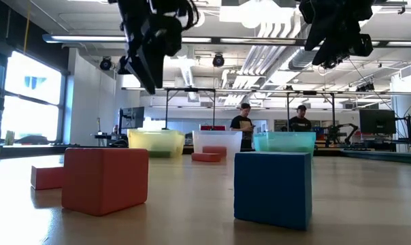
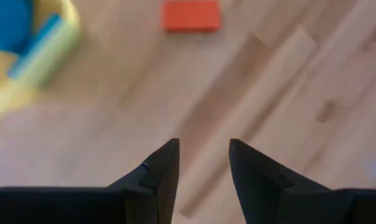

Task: Sort & place blocks by color
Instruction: Put the orange block into the transparent bin

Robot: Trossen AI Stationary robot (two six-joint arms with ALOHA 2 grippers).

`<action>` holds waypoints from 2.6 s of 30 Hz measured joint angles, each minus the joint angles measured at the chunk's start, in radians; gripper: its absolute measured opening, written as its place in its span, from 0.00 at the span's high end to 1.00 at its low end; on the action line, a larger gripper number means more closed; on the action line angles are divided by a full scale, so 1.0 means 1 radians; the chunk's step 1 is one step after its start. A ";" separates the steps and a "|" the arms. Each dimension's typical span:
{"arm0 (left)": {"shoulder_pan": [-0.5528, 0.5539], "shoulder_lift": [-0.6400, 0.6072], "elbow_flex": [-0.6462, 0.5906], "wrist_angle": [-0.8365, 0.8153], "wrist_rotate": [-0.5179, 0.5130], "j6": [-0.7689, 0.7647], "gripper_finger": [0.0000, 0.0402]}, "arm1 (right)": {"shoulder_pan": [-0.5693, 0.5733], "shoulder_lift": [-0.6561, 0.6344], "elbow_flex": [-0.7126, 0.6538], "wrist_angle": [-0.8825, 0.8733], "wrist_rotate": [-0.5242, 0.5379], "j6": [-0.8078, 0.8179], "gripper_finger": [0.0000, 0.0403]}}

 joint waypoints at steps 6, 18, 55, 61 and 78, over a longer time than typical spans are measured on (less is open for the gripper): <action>-0.156 -0.003 0.000 -0.005 0.000 -0.192 0.68 | 0.000 0.000 0.000 -0.002 -0.038 -0.076 0.64; -0.391 -0.002 0.000 -0.017 -0.006 -0.510 0.56 | 0.001 0.000 0.000 -0.003 -0.096 -0.179 0.64; -0.657 0.337 0.000 0.218 -0.071 -0.801 0.47 | 0.014 0.000 0.000 -0.083 -0.084 -0.212 0.64; -0.674 0.373 0.000 0.228 -0.064 -0.827 0.47 | 0.014 0.000 0.000 -0.092 -0.081 -0.212 0.64; -0.677 0.411 0.002 0.203 -0.072 -0.707 0.74 | 0.014 0.000 0.000 -0.092 -0.079 -0.208 0.64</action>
